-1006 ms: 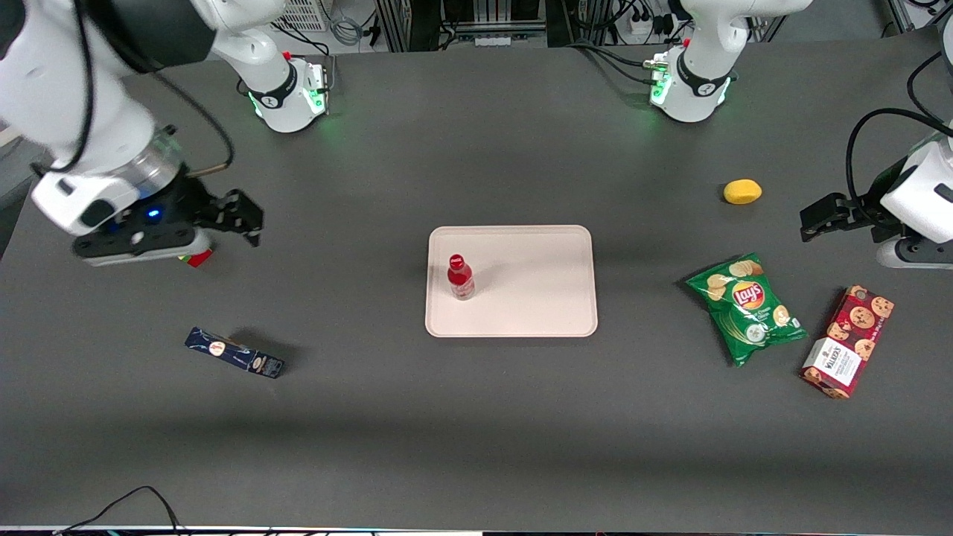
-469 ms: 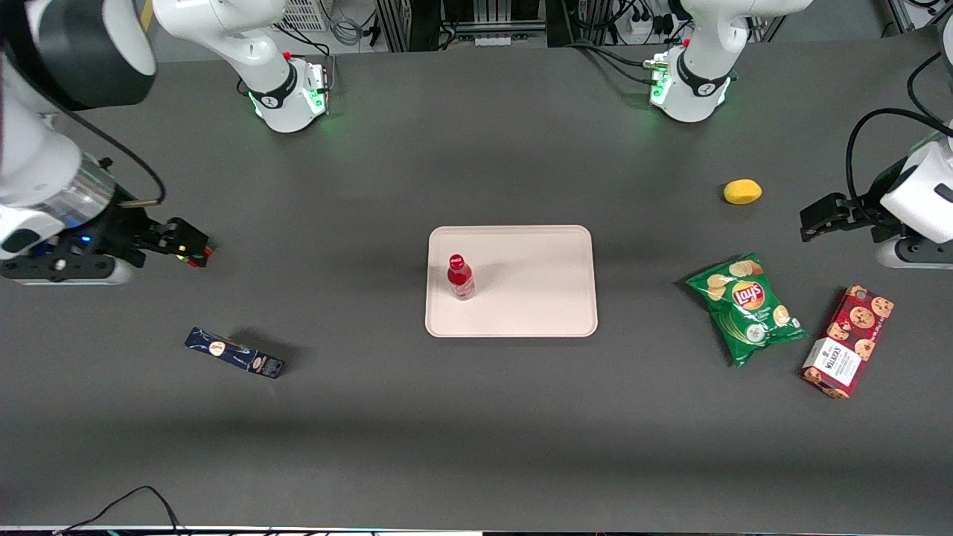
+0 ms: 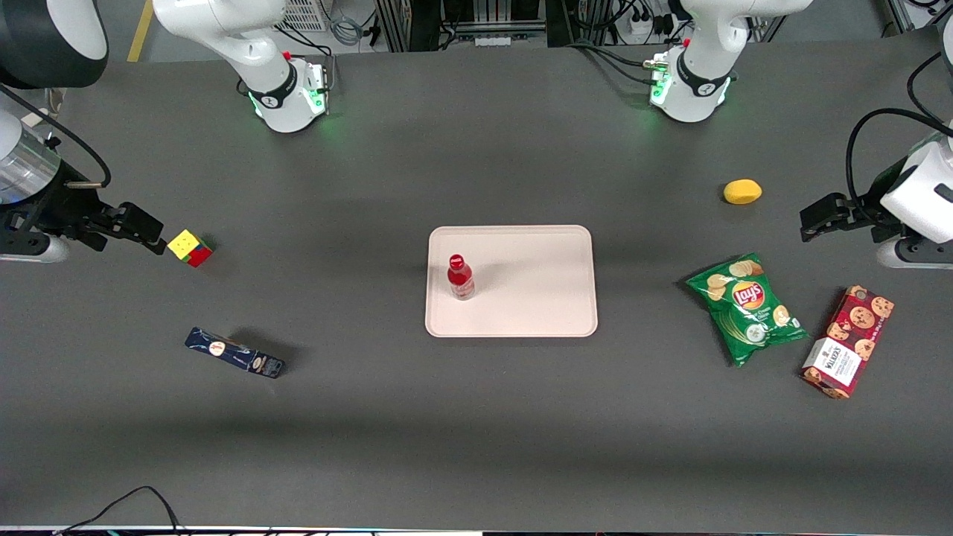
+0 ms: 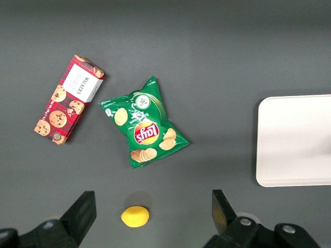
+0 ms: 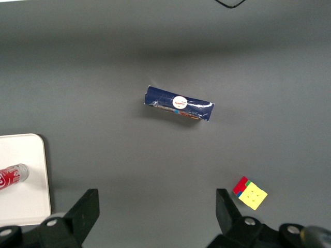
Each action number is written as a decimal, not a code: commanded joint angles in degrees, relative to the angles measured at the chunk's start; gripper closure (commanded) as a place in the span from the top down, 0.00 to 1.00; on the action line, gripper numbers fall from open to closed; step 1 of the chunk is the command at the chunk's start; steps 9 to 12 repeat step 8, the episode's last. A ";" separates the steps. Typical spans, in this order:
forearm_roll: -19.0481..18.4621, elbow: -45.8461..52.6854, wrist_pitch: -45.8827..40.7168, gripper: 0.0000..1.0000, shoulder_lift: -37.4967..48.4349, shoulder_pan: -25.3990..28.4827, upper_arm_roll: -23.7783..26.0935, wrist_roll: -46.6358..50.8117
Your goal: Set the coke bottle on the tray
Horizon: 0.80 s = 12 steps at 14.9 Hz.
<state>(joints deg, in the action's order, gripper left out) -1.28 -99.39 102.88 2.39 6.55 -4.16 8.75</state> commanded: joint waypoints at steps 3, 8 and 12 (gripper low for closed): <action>1.10 -0.71 0.83 1.00 0.34 -1.10 -0.15 -1.19; 1.01 0.43 0.48 1.00 -0.19 -1.28 -0.41 -1.28; 1.01 0.43 0.48 1.00 -0.19 -1.28 -0.41 -1.28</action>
